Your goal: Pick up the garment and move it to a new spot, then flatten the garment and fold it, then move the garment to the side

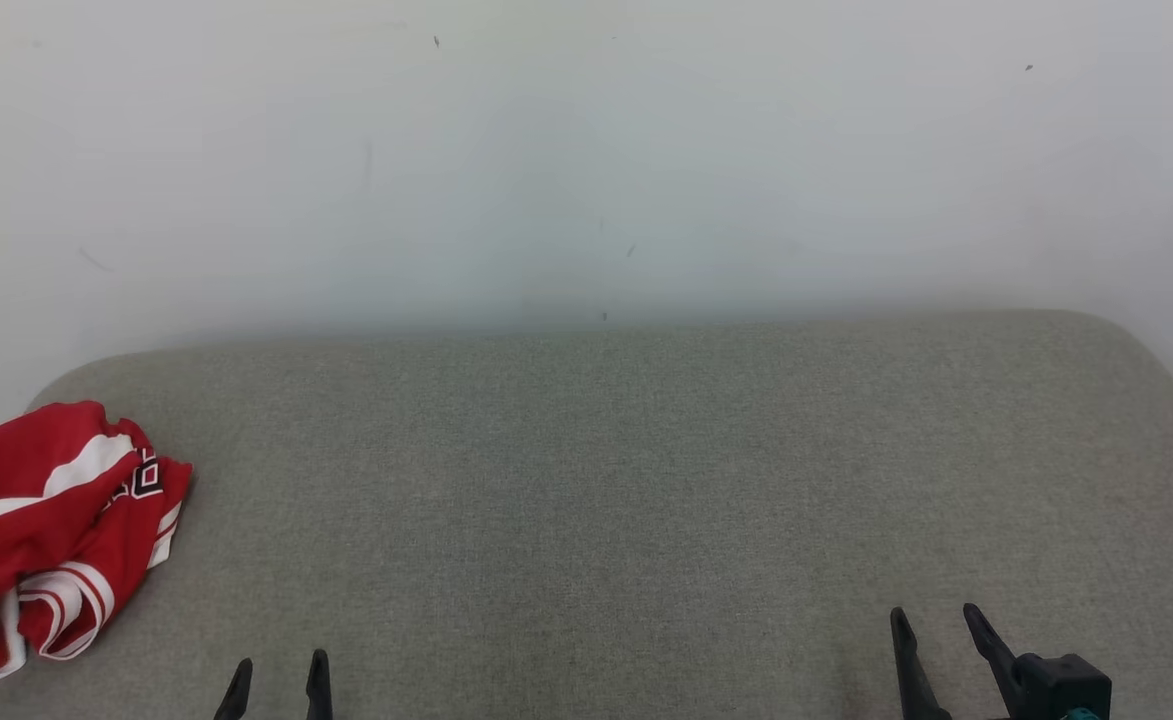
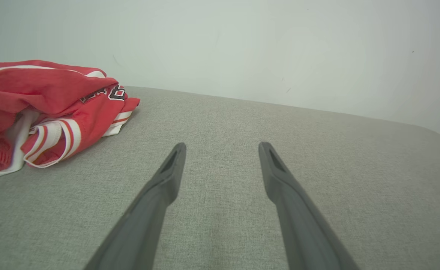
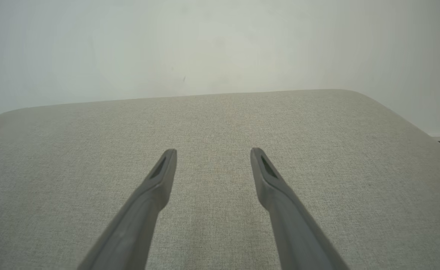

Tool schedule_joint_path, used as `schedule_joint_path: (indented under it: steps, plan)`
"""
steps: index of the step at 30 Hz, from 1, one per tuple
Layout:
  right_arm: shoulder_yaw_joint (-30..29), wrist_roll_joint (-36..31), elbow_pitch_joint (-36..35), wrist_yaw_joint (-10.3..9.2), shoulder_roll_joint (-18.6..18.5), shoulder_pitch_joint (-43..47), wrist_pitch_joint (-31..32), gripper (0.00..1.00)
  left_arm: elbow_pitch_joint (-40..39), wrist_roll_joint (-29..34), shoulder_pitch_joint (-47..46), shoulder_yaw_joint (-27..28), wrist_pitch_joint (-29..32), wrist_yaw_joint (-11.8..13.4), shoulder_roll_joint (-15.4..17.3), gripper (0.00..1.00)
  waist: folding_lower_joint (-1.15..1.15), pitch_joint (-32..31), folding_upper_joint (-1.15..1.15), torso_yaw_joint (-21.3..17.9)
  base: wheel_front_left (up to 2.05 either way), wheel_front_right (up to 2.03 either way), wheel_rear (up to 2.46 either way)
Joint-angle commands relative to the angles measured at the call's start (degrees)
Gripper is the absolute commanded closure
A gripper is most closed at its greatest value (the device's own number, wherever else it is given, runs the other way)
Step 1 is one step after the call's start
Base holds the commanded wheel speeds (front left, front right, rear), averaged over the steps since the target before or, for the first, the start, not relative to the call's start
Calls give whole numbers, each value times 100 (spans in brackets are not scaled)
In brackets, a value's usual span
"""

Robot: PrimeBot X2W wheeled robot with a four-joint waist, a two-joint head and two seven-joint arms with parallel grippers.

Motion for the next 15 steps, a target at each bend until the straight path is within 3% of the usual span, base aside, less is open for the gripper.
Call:
schedule_joint_path:
  steps: [1, 15]
  plan:
    - [20, -124, -17, -11, 6, 35, -40, 0, -4, 115, 74, 17, -59, 5, 11, 0, 0, -12, 0, -8, 0, 0, 0]
    - [117, -384, 52, -12, 14, 97, -87, 0, 80, 401, 100, 50, -149, 6, -10, 0, 0, -90, 0, -21, 0, 0, 0]
